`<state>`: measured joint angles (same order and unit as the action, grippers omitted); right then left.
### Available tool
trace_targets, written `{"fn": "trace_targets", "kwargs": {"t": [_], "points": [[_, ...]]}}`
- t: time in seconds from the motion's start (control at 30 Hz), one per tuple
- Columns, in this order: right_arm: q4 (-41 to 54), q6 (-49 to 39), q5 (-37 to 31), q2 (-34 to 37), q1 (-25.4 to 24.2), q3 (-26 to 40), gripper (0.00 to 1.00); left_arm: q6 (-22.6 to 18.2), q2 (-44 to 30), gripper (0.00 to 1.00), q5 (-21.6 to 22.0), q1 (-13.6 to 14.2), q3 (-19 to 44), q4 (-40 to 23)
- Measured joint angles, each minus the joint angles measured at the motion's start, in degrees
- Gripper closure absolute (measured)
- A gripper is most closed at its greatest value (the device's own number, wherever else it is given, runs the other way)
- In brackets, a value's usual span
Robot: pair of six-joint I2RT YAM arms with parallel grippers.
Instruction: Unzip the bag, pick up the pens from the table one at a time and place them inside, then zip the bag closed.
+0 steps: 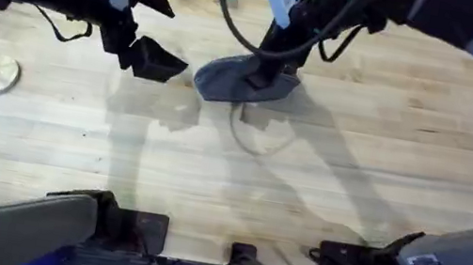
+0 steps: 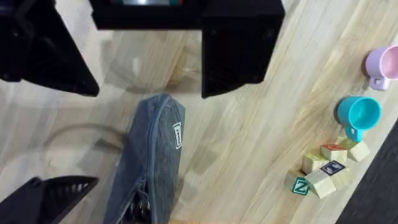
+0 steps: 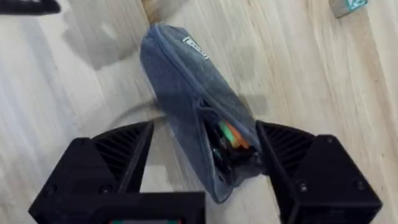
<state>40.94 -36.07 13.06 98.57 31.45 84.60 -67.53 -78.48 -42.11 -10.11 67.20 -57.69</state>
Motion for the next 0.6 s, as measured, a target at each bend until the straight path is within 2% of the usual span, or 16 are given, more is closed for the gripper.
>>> {"fn": "trace_targets", "kwargs": {"t": [0.4, 0.5, 0.6], "points": [[-3.03, -0.02, 0.02, 4.3, 0.06, 0.0, 0.04, 0.01, 0.0, 0.008, 0.0, 0.0, 0.0, 0.0], [-3.24, -0.11, 0.0, 4.84, 0.17, 0.0, 0.105, -0.01, 0.0, 0.008, 0.0, 0.0, 0.0, 0.0], [-3.29, -0.2, 0.02, 5.37, 0.28, 0.0, 0.234, 0.0, 0.0, 0.008, 0.0, 0.0, 0.0, 0.0]]}}
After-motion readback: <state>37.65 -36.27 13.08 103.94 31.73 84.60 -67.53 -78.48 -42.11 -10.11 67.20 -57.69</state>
